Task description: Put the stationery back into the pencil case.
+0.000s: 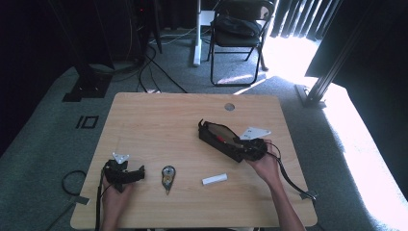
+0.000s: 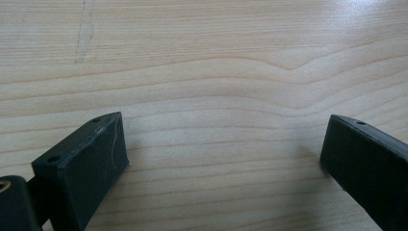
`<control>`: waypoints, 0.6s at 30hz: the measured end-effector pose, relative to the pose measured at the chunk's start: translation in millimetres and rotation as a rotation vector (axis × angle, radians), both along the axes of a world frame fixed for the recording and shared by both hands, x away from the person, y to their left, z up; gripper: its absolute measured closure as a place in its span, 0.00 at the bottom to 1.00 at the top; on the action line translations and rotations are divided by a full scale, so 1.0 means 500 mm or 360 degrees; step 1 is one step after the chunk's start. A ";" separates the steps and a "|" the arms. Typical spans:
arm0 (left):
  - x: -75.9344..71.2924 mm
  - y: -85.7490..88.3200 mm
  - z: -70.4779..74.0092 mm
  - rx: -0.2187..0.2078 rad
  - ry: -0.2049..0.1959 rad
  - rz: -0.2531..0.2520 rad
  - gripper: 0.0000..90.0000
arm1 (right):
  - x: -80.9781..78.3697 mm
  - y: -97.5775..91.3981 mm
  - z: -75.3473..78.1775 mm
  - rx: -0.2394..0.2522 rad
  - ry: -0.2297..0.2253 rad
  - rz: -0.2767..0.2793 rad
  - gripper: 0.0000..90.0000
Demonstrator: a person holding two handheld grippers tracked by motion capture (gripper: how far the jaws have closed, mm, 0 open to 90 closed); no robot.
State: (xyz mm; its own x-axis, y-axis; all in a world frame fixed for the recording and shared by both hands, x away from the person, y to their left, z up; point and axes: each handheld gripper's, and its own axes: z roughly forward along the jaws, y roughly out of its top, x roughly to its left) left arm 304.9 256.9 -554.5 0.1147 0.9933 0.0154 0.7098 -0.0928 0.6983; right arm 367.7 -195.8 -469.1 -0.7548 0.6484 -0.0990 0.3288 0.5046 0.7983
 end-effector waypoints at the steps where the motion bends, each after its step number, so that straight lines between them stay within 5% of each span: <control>1: 0.000 0.000 0.000 0.0000 0.0000 0.0000 0.03 | 0.000 0.000 0.000 0.0000 0.0000 0.0000 0.70; 18: 0.000 0.000 0.000 0.0000 0.0000 0.0000 0.03 | -0.025 0.004 -0.004 0.0005 -0.0016 0.0044 0.69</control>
State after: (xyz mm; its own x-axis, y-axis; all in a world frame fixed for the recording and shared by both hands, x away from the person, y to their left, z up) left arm 304.9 256.9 -554.5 0.1148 0.9933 0.0155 0.7099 -0.0929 0.6982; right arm 355.0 -194.0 -471.3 -0.7714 0.6277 -0.1046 0.3067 0.5108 0.8032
